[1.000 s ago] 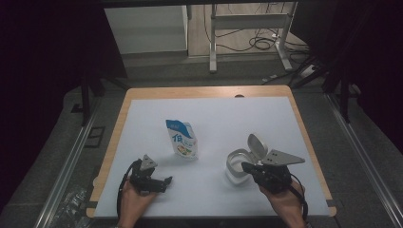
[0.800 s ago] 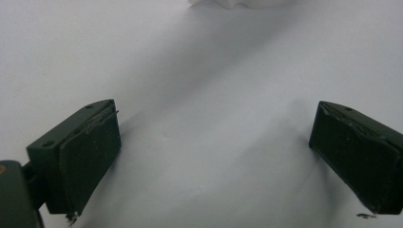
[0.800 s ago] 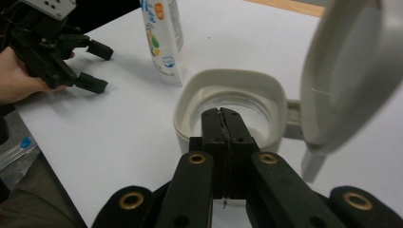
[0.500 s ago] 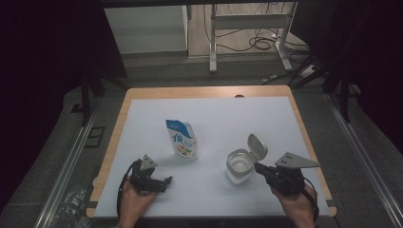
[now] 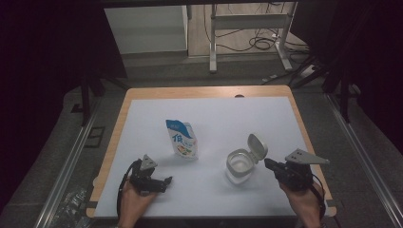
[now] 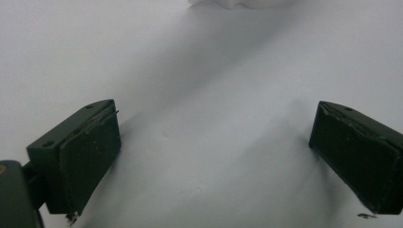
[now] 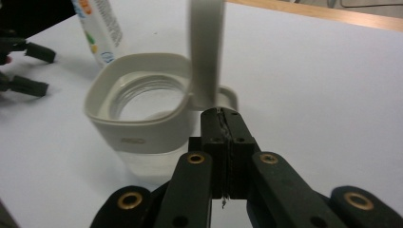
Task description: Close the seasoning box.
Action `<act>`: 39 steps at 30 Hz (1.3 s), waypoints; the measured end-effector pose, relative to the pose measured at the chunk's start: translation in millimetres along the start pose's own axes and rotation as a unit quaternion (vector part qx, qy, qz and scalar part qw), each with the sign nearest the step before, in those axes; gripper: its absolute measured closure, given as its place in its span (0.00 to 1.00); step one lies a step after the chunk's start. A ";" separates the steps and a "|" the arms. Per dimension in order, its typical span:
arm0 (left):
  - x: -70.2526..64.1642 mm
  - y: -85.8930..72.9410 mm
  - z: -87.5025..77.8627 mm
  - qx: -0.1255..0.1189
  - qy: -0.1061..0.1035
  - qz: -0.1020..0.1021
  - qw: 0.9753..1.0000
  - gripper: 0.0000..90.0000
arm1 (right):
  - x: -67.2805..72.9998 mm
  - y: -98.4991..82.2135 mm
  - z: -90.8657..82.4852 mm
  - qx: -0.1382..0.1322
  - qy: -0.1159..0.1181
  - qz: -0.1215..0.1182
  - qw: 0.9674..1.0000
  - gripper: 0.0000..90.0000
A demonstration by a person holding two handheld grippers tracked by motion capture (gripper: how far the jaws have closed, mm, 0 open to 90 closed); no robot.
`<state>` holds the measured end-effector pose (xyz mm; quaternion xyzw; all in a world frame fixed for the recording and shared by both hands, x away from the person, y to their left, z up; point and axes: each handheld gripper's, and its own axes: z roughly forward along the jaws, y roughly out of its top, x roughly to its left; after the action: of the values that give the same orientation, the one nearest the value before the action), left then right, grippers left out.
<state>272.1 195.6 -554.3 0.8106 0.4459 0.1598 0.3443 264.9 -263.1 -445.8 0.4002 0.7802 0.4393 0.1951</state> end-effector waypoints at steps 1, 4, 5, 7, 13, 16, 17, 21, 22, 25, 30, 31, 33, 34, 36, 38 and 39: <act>0.0 0.0 0.0 0.000 0.000 0.000 1.000 0.04 | 0.0 0.0 0.0 0.000 0.000 0.000 1.000 0.98; 0.0 0.0 0.0 0.000 0.000 0.000 1.000 0.04 | -7.3 0.8 -0.2 -0.008 -0.006 0.010 1.000 0.98; 0.0 0.0 0.0 0.000 0.000 0.000 1.000 0.03 | -8.4 1.5 0.1 -0.011 -0.005 0.012 1.000 0.97; 0.0 0.0 0.0 0.000 0.000 0.000 1.000 0.03 | -9.1 2.5 0.4 -0.012 -0.006 0.014 1.000 0.97; 0.0 0.0 0.0 0.000 0.000 0.000 1.000 0.04 | -8.0 10.8 5.3 -0.020 -0.004 0.008 1.000 0.97; 0.0 0.0 0.0 0.000 0.000 0.000 1.000 0.03 | -5.2 14.5 8.0 -0.023 -0.003 0.004 1.000 0.97; 0.0 0.0 0.0 0.000 0.000 0.000 1.000 0.04 | -4.5 15.1 8.2 -0.024 -0.003 0.003 1.000 0.97; 0.0 0.0 0.0 0.000 0.000 0.000 1.000 0.03 | -1.8 17.3 7.8 -0.029 0.002 0.001 1.000 0.97; 0.0 0.0 0.0 0.000 0.000 0.000 1.000 0.04 | -0.6 17.8 7.6 -0.030 0.004 0.001 1.000 0.97; 0.0 0.0 0.0 0.000 0.000 0.000 1.000 0.04 | 1.7 18.7 7.5 -0.031 0.009 -0.001 0.999 0.97; 0.0 -0.1 0.0 0.000 0.000 0.000 1.000 0.04 | 11.2 18.6 10.9 -0.021 0.021 -0.015 0.999 0.97; 0.0 -0.1 0.0 0.000 0.000 0.000 1.000 0.04 | 11.2 18.6 10.9 -0.021 0.021 -0.015 0.999 0.97; 0.1 -0.1 0.0 0.000 0.000 0.000 1.000 0.04 | 11.8 18.0 10.9 -0.021 0.022 -0.015 0.999 0.97; 0.0 0.0 0.0 0.000 0.000 0.000 1.000 0.04 | 10.9 17.2 9.4 -0.022 0.021 -0.015 0.999 0.96; 0.0 -0.1 0.0 0.000 0.000 0.000 1.000 0.04 | 10.0 16.0 7.4 -0.023 0.021 -0.012 0.999 0.96; 0.0 -0.1 0.0 0.000 0.000 0.000 1.000 0.04 | 9.3 14.4 5.6 -0.021 0.021 -0.011 0.999 0.95; 0.0 -0.1 0.0 0.000 0.000 0.000 1.000 0.04 | 9.3 14.4 5.6 -0.021 0.021 -0.011 0.999 0.95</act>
<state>272.0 195.6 -554.4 0.8104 0.4460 0.1599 0.3445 269.5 -248.6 -436.2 0.3779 0.7792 0.4619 0.1914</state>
